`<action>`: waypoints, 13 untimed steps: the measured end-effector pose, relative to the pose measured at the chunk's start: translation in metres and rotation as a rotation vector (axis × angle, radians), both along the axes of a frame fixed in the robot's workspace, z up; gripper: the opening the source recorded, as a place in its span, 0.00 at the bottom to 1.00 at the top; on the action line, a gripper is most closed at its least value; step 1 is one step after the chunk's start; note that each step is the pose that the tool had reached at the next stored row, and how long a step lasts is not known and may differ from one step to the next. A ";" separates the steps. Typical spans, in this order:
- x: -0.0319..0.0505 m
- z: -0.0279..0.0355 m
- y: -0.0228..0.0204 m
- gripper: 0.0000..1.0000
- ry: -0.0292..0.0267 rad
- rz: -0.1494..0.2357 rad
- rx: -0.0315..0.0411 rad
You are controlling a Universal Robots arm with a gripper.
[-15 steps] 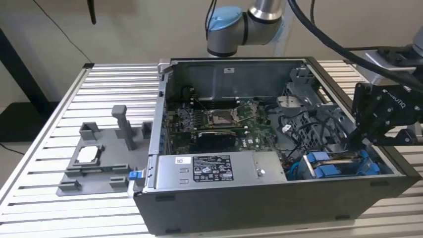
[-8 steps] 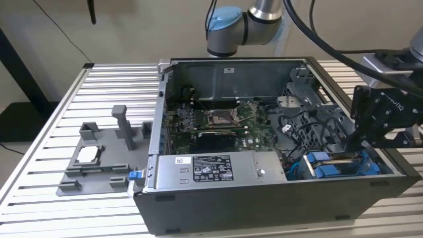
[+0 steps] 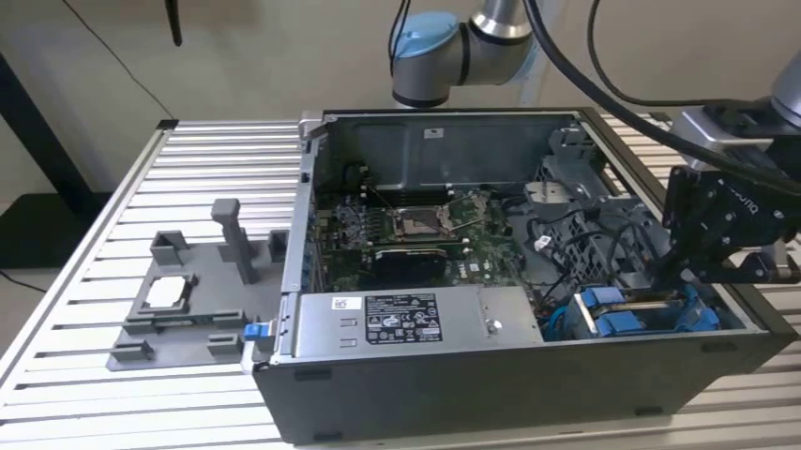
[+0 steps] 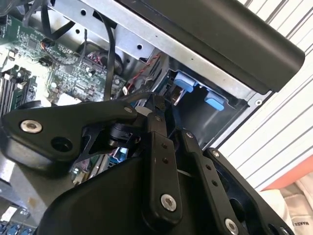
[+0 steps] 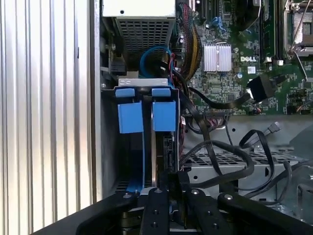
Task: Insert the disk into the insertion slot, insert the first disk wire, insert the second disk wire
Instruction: 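Insert the first disk wire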
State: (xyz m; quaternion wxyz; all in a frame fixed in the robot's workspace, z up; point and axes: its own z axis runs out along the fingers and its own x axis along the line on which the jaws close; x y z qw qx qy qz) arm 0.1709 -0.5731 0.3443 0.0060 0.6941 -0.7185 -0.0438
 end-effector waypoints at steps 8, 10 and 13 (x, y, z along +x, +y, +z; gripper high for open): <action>-0.0001 -0.0030 0.0010 0.19 -0.0001 -0.001 -0.0010; -0.0001 -0.0035 0.0017 0.19 -0.0001 -0.001 -0.0009; 0.0000 -0.0044 0.0018 0.19 -0.0002 -0.001 -0.0019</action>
